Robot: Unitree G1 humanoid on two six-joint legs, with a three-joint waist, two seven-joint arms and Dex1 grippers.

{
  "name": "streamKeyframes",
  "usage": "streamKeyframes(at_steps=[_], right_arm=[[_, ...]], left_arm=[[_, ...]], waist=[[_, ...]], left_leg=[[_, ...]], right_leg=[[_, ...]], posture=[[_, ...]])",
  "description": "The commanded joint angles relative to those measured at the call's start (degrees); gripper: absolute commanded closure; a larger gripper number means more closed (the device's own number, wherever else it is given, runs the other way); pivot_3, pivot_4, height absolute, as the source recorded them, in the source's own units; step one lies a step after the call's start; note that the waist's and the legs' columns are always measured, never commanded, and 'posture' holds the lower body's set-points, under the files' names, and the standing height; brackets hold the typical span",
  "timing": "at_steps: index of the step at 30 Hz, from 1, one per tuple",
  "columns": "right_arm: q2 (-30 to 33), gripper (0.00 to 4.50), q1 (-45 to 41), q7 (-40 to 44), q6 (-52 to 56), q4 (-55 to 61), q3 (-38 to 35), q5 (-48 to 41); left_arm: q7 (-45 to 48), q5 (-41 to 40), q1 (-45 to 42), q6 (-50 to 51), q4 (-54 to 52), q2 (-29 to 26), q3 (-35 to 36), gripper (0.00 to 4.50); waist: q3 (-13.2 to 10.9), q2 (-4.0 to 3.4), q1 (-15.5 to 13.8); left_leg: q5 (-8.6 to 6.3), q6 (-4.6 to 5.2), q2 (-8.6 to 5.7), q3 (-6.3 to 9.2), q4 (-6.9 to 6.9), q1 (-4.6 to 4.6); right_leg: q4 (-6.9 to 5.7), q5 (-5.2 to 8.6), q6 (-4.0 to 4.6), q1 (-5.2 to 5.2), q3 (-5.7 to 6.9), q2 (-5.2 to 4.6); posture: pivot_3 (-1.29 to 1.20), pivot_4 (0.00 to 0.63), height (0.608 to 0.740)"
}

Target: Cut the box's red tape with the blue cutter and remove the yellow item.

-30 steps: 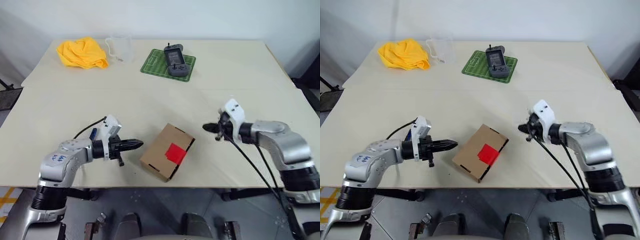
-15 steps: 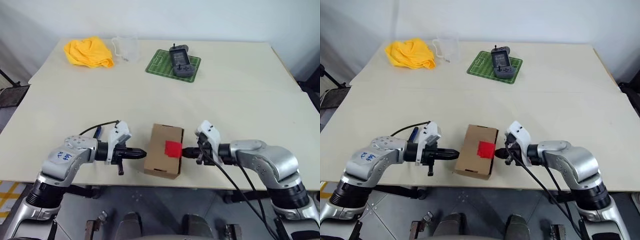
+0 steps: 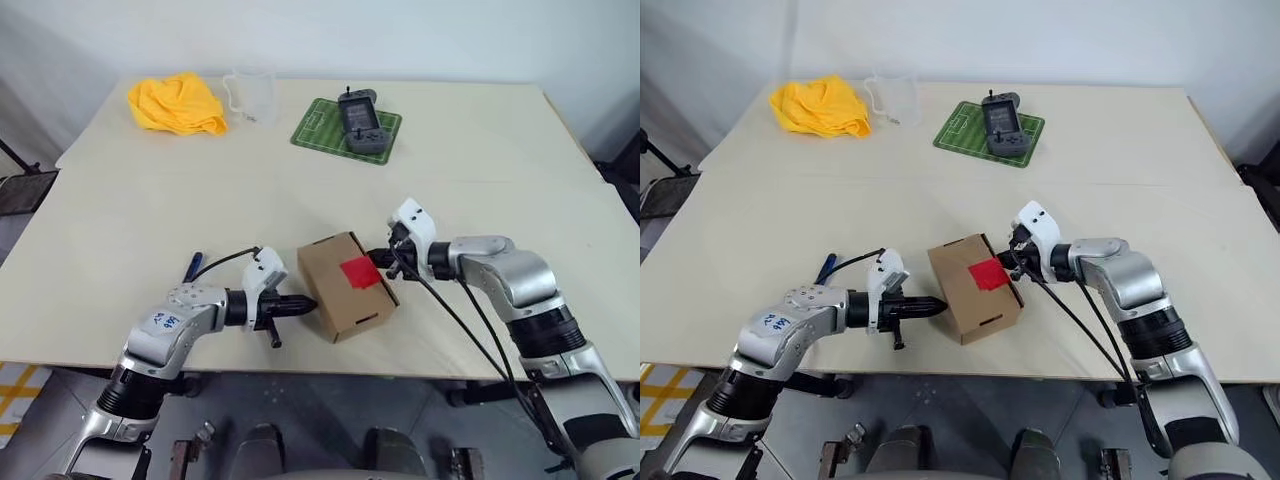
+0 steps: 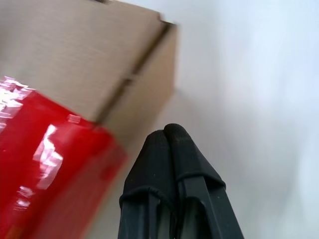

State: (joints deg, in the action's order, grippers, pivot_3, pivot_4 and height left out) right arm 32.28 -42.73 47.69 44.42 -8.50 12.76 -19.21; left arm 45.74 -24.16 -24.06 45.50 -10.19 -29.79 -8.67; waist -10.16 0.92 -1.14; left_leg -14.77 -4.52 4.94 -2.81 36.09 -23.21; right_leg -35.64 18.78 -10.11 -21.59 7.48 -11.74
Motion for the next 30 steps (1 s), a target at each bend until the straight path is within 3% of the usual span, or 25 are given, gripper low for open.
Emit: streamKeyframes(at_steps=[1, 6, 8, 12, 15, 18, 24, 27, 30], right_arm=[[-1.4, 4.5, -2.8, 1.4, -5.8, -3.1, -1.5, 1.4], [-1.7, 4.5, -4.6, 0.3, -14.1, -7.4, -3.7, 4.2], [1.3, 4.5, -3.0, 2.7, -14.4, -4.0, -6.1, 2.8], [6.2, 4.5, 1.5, 8.1, -13.3, 2.5, -12.8, -2.9], [8.1, 3.91, 7.5, 13.5, -16.7, 7.6, -18.2, -7.8], [8.4, 3.0, 14.0, 16.1, -19.5, 14.2, -21.3, -10.8], [6.1, 1.0, 24.7, 22.8, -25.8, 27.8, -24.2, -19.3], [4.7, 0.01, 25.5, 22.1, -27.1, 30.3, -23.9, -21.0], [4.4, 0.01, 26.1, 24.1, -31.2, 32.1, -23.1, -20.3]], left_arm=[[-1.7, 0.3, -1.2, -1.9, 0.5, 1.1, 2.1, 4.49], [-2.3, 0.2, -1.6, -3.2, 0.4, 0.4, 3.5, 4.49], [-0.9, -1.2, -0.5, -3.7, -1.6, -3.0, 7.8, 4.49], [4.2, -5.4, 3.9, -7.2, -5.9, -10.3, 18.3, 3.65], [8.3, -7.3, 11.1, -11.0, -6.8, -15.5, 29.9, 2.79], [11.9, -7.9, 19.0, -12.4, -4.4, -19.3, 39.3, 1.96], [18.8, -2.2, 35.9, -23.6, 13.0, -23.8, 53.8, 0.14], [19.4, -0.3, 40.7, -28.1, 20.6, -24.5, 58.1, 0.0], [18.0, 0.5, 44.3, -30.9, 26.5, -24.2, 61.7, 0.0]], waist=[[0.0, 0.0, 0.3], [0.0, 0.0, 0.8], [0.0, 0.0, 1.0], [0.0, -0.02, 1.2], [0.0, -0.02, 1.5], [0.0, -0.03, 1.5], [-0.1, -0.08, 1.4], [0.0, -0.02, 1.2], [0.0, 0.01, 1.1]], left_leg=[[0.0, 0.0, 0.0, 0.0, 0.0, 0.0], [0.0, 0.0, 0.0, 0.0, -0.01, 0.0], [0.0, 0.0, 0.0, 0.0, -0.02, 0.0], [0.0, 0.0, 0.01, 0.0, -0.1, 0.0], [-0.01, -0.01, 0.01, -0.06, -0.15, 0.01], [-0.03, -0.02, 0.09, -0.11, -0.26, 0.1], [-0.12, -0.02, 0.12, -0.16, -0.21, 0.13], [-0.15, 0.01, 0.13, -0.17, -0.12, 0.13], [-0.18, 0.03, 0.14, -0.16, -0.11, 0.12]], right_leg=[[0.0, 0.0, 0.0, 0.0, 0.0, 0.0], [0.01, 0.0, 0.0, 0.0, 0.0, 0.0], [0.01, 0.0, 0.0, 0.0, 0.01, 0.0], [0.07, 0.0, 0.0, -0.02, 0.03, 0.0], [0.14, 0.0, 0.0, -0.02, 0.01, 0.0], [0.14, 0.0, 0.0, -0.04, 0.01, 0.05], [0.13, 0.01, 0.01, -0.05, -0.03, 0.07], [0.11, 0.01, 0.02, -0.03, -0.03, 0.07], [0.11, 0.01, 0.02, -0.03, -0.03, 0.06]], posture=[[0.0, 0.15, 0.74], [0.0, 0.15, 0.74], [0.0, 0.15, 0.74], [0.0, 0.15, 0.74], [0.0, 0.15, 0.74], [0.0, 0.15, 0.74], [0.0, 0.15, 0.74], [0.0, 0.15, 0.74], [0.0, 0.15, 0.74]])
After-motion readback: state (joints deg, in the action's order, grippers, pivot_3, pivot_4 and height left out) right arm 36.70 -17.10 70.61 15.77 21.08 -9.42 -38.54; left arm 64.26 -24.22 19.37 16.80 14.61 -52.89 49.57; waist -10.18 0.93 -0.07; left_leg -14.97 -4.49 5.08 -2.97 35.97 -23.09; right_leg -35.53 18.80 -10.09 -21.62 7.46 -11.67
